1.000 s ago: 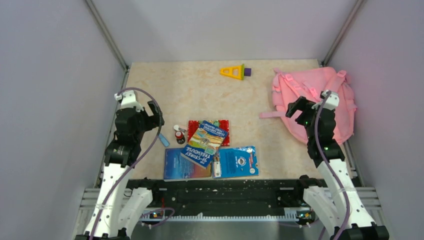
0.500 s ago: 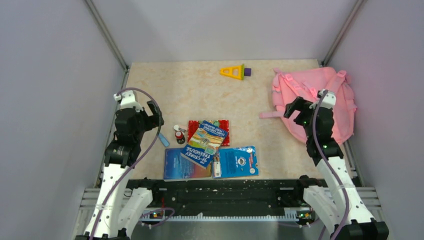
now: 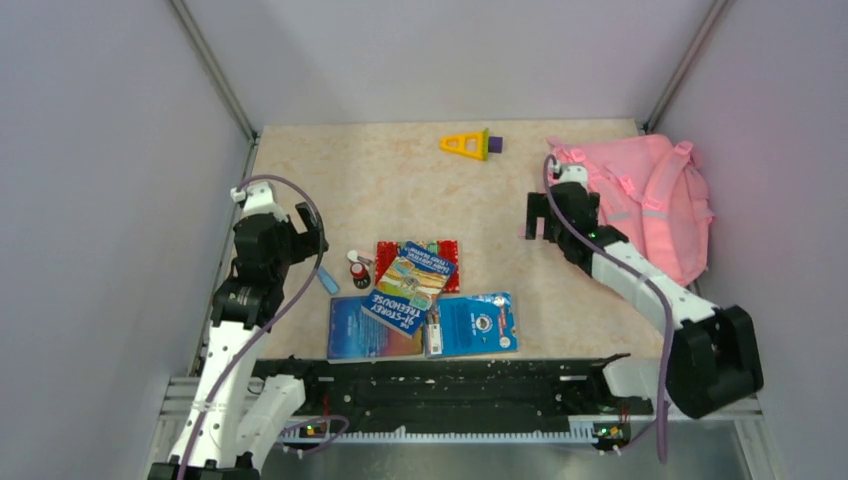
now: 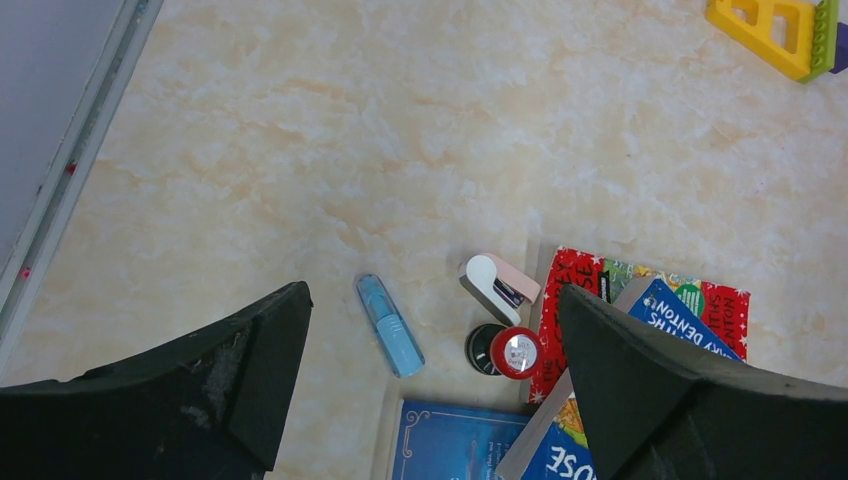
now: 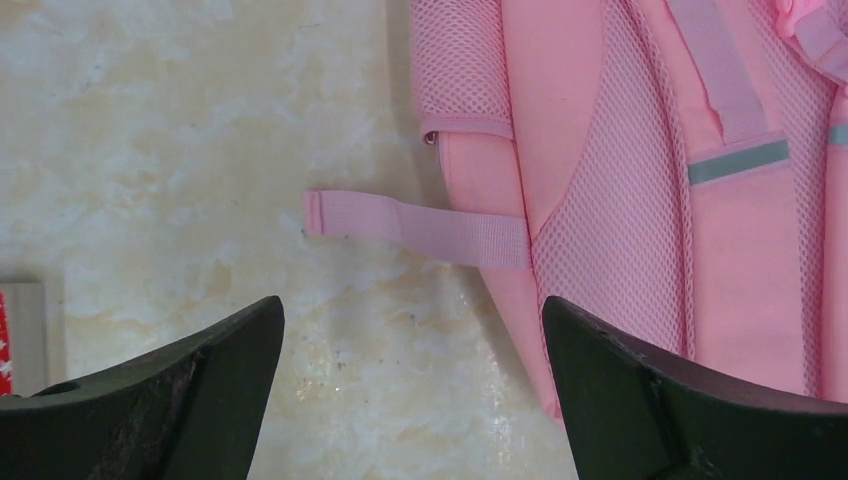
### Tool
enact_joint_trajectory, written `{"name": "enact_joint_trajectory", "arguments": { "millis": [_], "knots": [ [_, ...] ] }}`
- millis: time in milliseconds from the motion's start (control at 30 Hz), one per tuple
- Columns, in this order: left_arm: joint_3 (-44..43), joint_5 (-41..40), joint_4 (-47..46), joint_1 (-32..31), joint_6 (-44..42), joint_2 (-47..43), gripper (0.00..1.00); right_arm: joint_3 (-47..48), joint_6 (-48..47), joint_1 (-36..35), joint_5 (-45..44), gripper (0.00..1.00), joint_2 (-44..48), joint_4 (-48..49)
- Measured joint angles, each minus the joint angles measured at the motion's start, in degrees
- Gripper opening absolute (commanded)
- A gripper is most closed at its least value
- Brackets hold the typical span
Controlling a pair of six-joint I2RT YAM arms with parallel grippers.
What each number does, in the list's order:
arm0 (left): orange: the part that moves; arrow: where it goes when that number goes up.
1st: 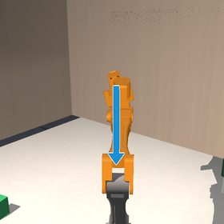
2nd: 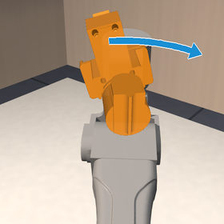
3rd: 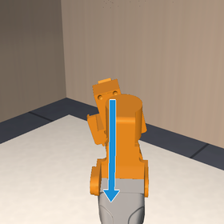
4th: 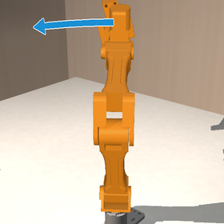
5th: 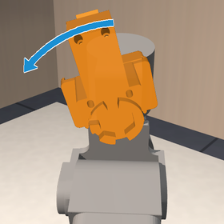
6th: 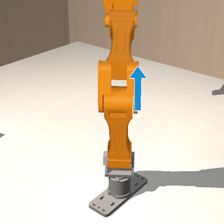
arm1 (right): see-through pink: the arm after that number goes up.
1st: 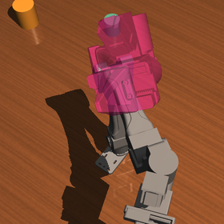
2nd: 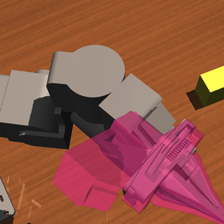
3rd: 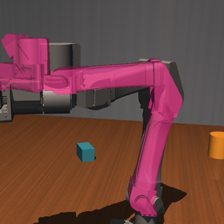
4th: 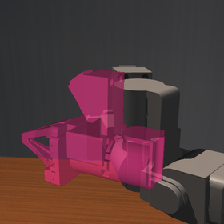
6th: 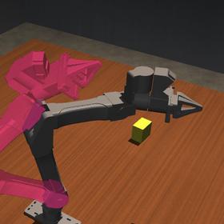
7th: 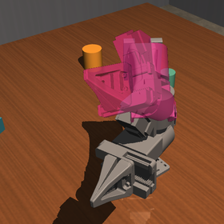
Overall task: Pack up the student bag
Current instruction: Pick up the student bag at the center of the board.
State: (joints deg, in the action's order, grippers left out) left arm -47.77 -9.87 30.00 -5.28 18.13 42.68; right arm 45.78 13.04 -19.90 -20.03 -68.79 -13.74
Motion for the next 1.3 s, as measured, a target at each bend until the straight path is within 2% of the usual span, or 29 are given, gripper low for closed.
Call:
{"name": "enact_joint_trajectory", "arguments": {
  "millis": [433, 567, 833, 1000, 1067, 1133, 1233, 1267, 1300],
  "knots": [
    [0.0, 0.0, 0.5, 0.0, 0.0, -0.3, 0.98, 14.8, -3.9, -6.3, -26.4, 0.99, -29.7, -13.3],
    [0.0, 0.1, 0.5, 0.0, 0.0, -0.2, 0.98, 15.0, -4.5, -6.0, -32.2, 0.99, -33.7, -16.0],
    [0.0, 0.1, 0.5, 0.0, 0.0, 0.3, 0.98, 15.0, -4.3, -2.0, -37.0, 0.97, -36.9, -17.9],
    [0.0, 0.1, 0.5, 0.0, 0.0, 0.4, 0.98, 15.1, -3.8, 0.5, -39.3, 0.78, -38.3, -18.5],
    [0.0, 0.0, 0.5, 0.0, 0.0, 0.3, 0.98, 15.2, -3.6, 0.6, -39.6, 0.61, -38.8, -18.4],
    [0.0, 0.0, 0.5, 0.0, 0.0, 0.3, 0.98, 15.2, -3.4, 0.5, -39.3, 0.37, -39.4, -18.0],
    [0.0, 0.2, 0.5, 0.0, -0.1, 0.3, 0.98, 15.2, -3.7, 0.5, -39.0, 0.04, -40.0, -17.3],
    [0.0, 0.6, 0.4, 0.0, -0.2, 0.3, 0.98, 15.2, -3.7, 0.5, -39.1, 0.00, -40.0, -17.2],
    [0.0, 1.4, 0.3, 0.0, -0.3, 0.3, 0.98, 15.2, -3.8, 0.5, -39.4, 0.00, -40.0, -17.1]
  ]
}}
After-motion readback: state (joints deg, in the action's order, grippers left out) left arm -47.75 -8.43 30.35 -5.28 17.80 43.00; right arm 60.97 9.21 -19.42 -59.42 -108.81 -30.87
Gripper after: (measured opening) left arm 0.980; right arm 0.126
